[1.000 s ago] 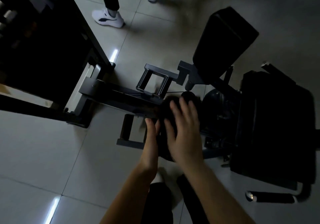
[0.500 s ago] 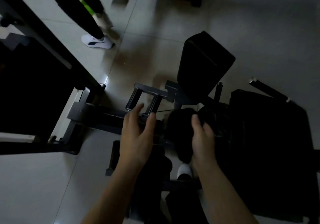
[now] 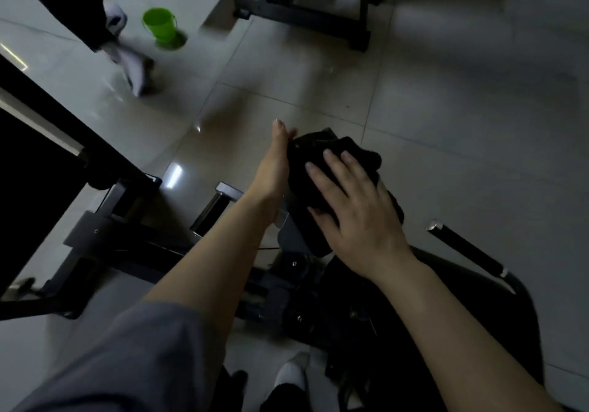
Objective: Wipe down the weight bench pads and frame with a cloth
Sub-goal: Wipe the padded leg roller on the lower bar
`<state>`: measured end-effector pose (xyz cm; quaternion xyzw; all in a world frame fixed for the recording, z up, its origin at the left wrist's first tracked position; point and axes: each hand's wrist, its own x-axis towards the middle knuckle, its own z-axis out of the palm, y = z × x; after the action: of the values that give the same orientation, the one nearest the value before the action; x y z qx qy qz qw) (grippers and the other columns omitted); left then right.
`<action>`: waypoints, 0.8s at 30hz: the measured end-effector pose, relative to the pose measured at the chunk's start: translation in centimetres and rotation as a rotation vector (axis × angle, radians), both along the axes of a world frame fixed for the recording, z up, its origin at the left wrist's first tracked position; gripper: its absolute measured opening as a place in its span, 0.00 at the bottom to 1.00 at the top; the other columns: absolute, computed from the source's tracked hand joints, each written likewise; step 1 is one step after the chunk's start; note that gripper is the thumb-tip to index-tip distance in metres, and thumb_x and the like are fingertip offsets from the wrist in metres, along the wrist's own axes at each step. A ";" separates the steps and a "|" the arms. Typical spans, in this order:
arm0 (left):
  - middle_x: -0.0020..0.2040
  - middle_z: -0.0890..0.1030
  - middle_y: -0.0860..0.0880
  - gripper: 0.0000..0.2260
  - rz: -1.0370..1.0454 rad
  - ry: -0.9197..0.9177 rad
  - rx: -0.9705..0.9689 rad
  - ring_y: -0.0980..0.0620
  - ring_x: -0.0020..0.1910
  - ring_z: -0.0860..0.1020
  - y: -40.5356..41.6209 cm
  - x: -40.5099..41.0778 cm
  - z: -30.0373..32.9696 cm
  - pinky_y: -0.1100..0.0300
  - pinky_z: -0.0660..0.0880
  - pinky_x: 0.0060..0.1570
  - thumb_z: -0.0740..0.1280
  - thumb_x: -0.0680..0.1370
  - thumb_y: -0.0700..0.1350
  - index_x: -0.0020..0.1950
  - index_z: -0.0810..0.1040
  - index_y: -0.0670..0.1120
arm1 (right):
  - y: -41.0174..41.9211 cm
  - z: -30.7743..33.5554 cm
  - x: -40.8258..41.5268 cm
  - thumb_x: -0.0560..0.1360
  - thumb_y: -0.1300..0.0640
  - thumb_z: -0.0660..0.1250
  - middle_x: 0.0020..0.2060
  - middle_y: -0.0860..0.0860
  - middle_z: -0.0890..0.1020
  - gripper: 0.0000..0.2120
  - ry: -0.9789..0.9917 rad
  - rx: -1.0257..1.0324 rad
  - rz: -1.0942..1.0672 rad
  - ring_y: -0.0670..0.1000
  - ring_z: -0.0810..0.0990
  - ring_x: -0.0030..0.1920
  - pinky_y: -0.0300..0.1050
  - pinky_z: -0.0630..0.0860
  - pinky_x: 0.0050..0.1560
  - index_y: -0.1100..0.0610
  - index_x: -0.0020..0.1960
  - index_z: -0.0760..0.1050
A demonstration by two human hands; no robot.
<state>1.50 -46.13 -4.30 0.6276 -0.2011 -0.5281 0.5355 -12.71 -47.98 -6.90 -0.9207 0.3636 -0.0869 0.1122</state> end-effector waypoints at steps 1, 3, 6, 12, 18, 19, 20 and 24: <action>0.59 0.76 0.53 0.28 -0.009 0.013 0.002 0.59 0.59 0.75 -0.6 0.0 -0.2 0.72 0.71 0.49 0.43 0.81 0.60 0.70 0.68 0.47 | -1.0 0.4 0.9 0.76 0.45 0.53 0.74 0.52 0.63 0.26 0.003 0.002 0.014 0.55 0.58 0.75 0.62 0.62 0.68 0.49 0.73 0.61; 0.52 0.79 0.53 0.29 -0.005 -0.003 -0.001 0.67 0.44 0.78 -1.3 0.3 -0.8 0.75 0.74 0.38 0.42 0.81 0.59 0.65 0.73 0.45 | -3.3 1.1 3.2 0.75 0.47 0.54 0.74 0.52 0.62 0.27 0.041 0.026 0.023 0.54 0.56 0.76 0.58 0.60 0.70 0.49 0.74 0.61; 0.51 0.79 0.51 0.26 0.026 -0.079 -0.043 0.65 0.47 0.78 -1.4 1.0 -1.9 0.74 0.73 0.39 0.42 0.81 0.58 0.59 0.74 0.45 | -6.0 1.7 7.2 0.76 0.50 0.58 0.70 0.50 0.68 0.24 0.144 0.090 0.043 0.53 0.61 0.72 0.55 0.58 0.71 0.49 0.72 0.64; 0.43 0.78 0.56 0.17 -0.033 -0.124 -0.051 0.61 0.42 0.77 -1.1 3.8 -1.6 0.68 0.74 0.40 0.49 0.81 0.57 0.56 0.73 0.51 | -5.8 1.3 7.6 0.76 0.50 0.58 0.67 0.50 0.73 0.22 0.054 0.036 0.082 0.52 0.67 0.70 0.54 0.59 0.71 0.52 0.70 0.67; 0.77 0.50 0.54 0.53 -0.901 -1.055 -0.108 0.57 0.73 0.50 -3.2 5.8 0.3 0.50 0.47 0.72 0.71 0.56 0.70 0.76 0.50 0.57 | 4.4 -2.5 -2.9 0.76 0.55 0.55 0.76 0.48 0.56 0.29 -0.269 0.118 -0.275 0.48 0.55 0.76 0.42 0.56 0.74 0.49 0.76 0.53; 0.78 0.47 0.54 0.56 -1.064 -1.304 -0.117 0.56 0.75 0.46 -4.0 5.3 0.2 0.48 0.43 0.72 0.70 0.54 0.71 0.76 0.48 0.57 | 5.6 -3.1 -3.6 0.77 0.53 0.54 0.75 0.44 0.56 0.28 -0.392 0.259 -0.395 0.44 0.55 0.75 0.35 0.56 0.73 0.47 0.76 0.53; 0.78 0.49 0.53 0.56 -1.163 -1.472 -0.148 0.53 0.76 0.46 -4.5 4.6 0.3 0.48 0.42 0.72 0.70 0.55 0.72 0.76 0.48 0.56 | 6.3 -3.8 -3.7 0.79 0.51 0.54 0.74 0.42 0.58 0.26 -0.526 0.406 -0.540 0.40 0.57 0.74 0.29 0.58 0.70 0.45 0.75 0.53; 0.68 0.68 0.49 0.47 -1.051 -1.621 -0.259 0.46 0.69 0.64 -5.2 3.3 -0.8 0.48 0.54 0.71 0.72 0.57 0.69 0.72 0.62 0.52 | 5.7 -5.0 -1.5 0.81 0.53 0.55 0.57 0.46 0.76 0.17 -0.866 0.775 -0.973 0.48 0.73 0.63 0.36 0.68 0.59 0.54 0.68 0.68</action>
<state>4.83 -51.34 -5.06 0.5673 -0.8194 -0.0814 -0.0042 -14.21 -42.25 -11.86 -0.4347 0.6567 -0.3465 0.5096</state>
